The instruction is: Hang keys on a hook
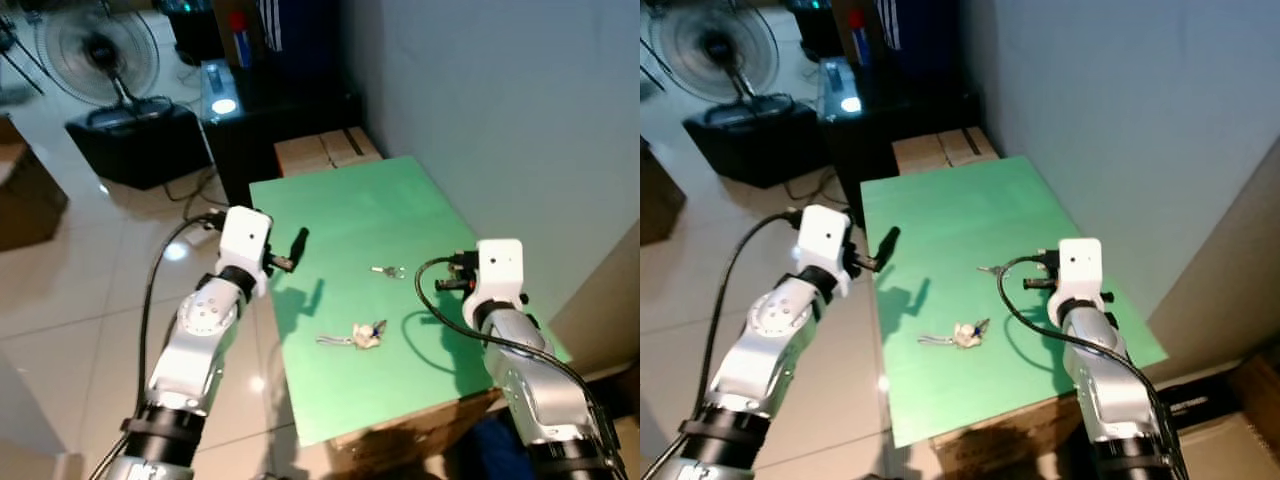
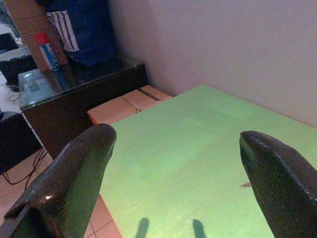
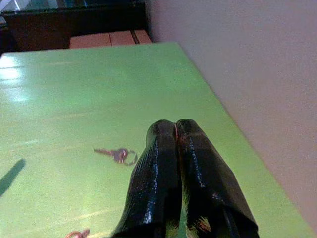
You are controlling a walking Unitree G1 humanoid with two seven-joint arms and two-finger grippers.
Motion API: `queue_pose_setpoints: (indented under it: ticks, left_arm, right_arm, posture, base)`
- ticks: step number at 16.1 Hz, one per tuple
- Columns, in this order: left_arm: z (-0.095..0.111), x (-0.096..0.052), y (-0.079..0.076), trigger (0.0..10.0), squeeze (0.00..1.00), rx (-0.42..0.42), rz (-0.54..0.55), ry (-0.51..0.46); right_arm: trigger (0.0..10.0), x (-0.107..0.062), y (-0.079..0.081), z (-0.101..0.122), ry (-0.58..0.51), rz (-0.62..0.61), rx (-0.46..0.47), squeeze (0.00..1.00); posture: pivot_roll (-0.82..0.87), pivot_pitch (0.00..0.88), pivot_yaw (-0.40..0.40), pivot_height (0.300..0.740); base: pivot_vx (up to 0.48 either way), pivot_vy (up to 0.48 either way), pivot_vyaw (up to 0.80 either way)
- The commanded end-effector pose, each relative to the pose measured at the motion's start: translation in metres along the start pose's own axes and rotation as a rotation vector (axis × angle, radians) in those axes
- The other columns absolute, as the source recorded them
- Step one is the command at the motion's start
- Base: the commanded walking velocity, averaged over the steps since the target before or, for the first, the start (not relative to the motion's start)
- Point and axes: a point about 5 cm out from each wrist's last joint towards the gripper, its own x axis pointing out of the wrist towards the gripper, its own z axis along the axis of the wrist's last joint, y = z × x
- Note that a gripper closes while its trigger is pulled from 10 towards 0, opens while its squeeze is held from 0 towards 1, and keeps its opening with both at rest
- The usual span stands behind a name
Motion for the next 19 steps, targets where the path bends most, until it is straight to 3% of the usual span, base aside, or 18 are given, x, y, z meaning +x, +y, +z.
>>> queue_pose_setpoints:
  ticks: [1,4,10,12,14,19]
  left_arm:
    - [0.001,-0.004,0.009,10.0,0.00,0.016,0.039,0.007]
    - [0.004,-0.015,0.017,10.0,0.00,-0.010,0.062,0.007]
    - [0.009,-0.023,0.021,10.0,0.00,-0.037,0.106,-0.011]
    - [0.009,-0.025,0.020,10.0,0.00,-0.037,0.113,-0.010]
    - [0.006,-0.031,0.025,10.0,0.00,-0.024,0.140,0.002]
    - [0.005,-0.028,0.020,10.0,0.00,-0.002,0.119,0.012]
  right_arm:
    - [10.0,0.001,0.006,0.003,-0.005,0.025,-0.006,0.00]
    - [10.0,0.005,0.018,0.013,-0.064,0.055,0.015,0.00]
    - [10.0,0.004,0.019,0.027,-0.134,0.105,0.083,0.00]
    - [10.0,0.004,0.018,0.027,-0.133,0.112,0.090,0.00]
    - [10.0,0.007,0.028,0.026,-0.124,0.154,0.077,0.00]
    - [10.0,0.006,0.028,0.025,-0.121,0.161,0.070,0.00]
  posture:
    - [-0.18,0.000,0.075,0.740]
    - [-0.12,0.000,0.051,0.740]
    - [-0.07,0.000,-0.017,0.740]
    - [-0.06,0.000,-0.028,0.740]
    - [-0.05,0.000,-0.044,0.740]
    - [-0.07,0.000,-0.036,0.740]
  base:
    - [0.000,0.000,0.00]
    - [0.000,0.000,0.00]
    - [0.000,0.000,0.00]
    - [0.000,0.000,0.00]
    - [0.000,0.000,0.00]
    - [-0.262,0.000,0.00]
